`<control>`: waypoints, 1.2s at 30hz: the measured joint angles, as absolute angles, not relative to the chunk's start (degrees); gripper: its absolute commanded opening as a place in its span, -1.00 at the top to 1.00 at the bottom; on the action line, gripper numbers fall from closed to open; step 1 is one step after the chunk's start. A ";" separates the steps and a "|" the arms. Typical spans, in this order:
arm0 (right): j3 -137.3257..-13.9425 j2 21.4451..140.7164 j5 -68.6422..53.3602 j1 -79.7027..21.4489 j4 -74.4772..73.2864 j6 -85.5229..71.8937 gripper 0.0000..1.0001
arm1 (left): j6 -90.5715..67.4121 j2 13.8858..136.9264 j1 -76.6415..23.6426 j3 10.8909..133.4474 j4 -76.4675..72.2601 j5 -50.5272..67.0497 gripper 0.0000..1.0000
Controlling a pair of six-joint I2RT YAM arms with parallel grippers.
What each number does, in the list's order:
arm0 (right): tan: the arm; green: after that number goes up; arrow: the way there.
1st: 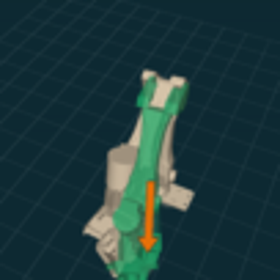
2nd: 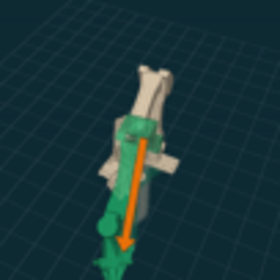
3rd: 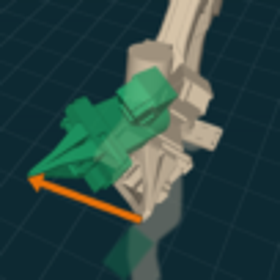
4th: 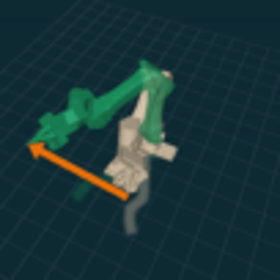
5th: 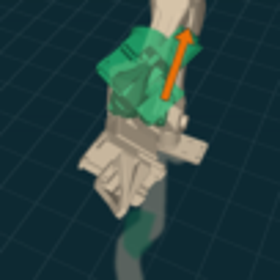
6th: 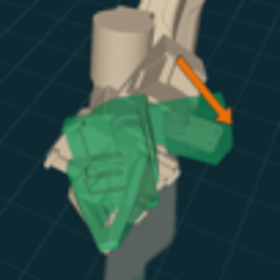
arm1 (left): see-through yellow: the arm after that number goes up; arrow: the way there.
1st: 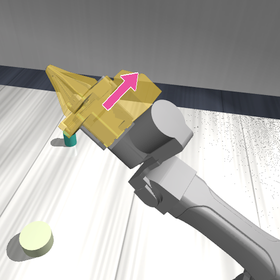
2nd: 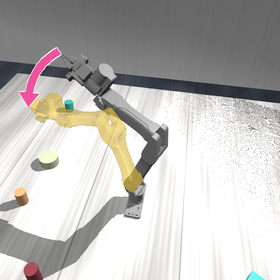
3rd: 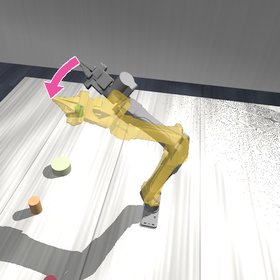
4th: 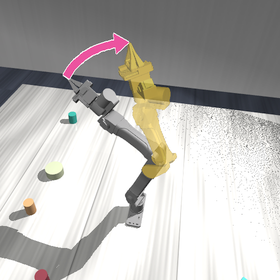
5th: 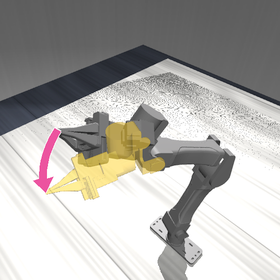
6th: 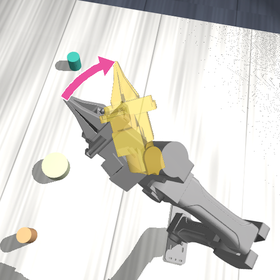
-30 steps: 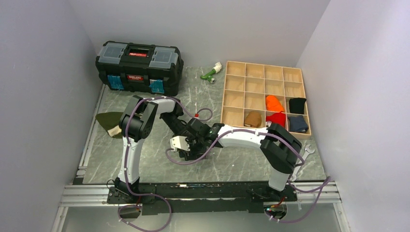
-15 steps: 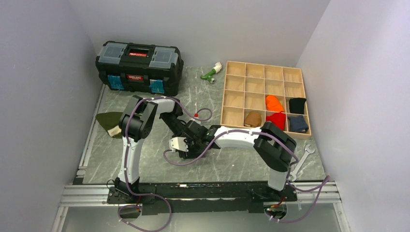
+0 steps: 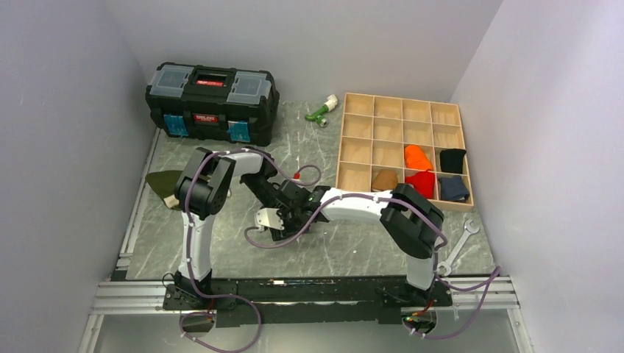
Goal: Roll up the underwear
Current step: Roll the underwear to the center of the board.
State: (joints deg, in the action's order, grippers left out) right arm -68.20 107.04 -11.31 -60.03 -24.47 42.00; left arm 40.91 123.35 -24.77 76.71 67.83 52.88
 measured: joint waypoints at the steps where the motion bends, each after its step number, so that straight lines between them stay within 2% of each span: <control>1: -68.82 107.42 -11.66 -59.96 -25.32 42.17 1.00 | 40.69 122.63 -24.77 75.99 67.00 52.73 0.30; 5: -70.65 108.42 -13.58 -59.77 -28.03 42.22 1.00 | 39.72 120.44 -24.43 73.78 64.38 51.59 0.04; 12: -71.09 108.62 -16.01 -59.53 -29.58 41.41 1.00 | 38.37 118.02 -23.40 72.23 63.53 50.33 -0.16; 26: -72.84 109.93 -18.44 -58.63 -31.11 38.37 1.00 | 40.82 115.63 -20.78 72.20 65.21 47.05 -0.18; 36: -73.87 110.65 -19.40 -58.17 -32.21 37.71 1.00 | 45.41 113.67 -14.70 72.20 64.51 42.65 -0.15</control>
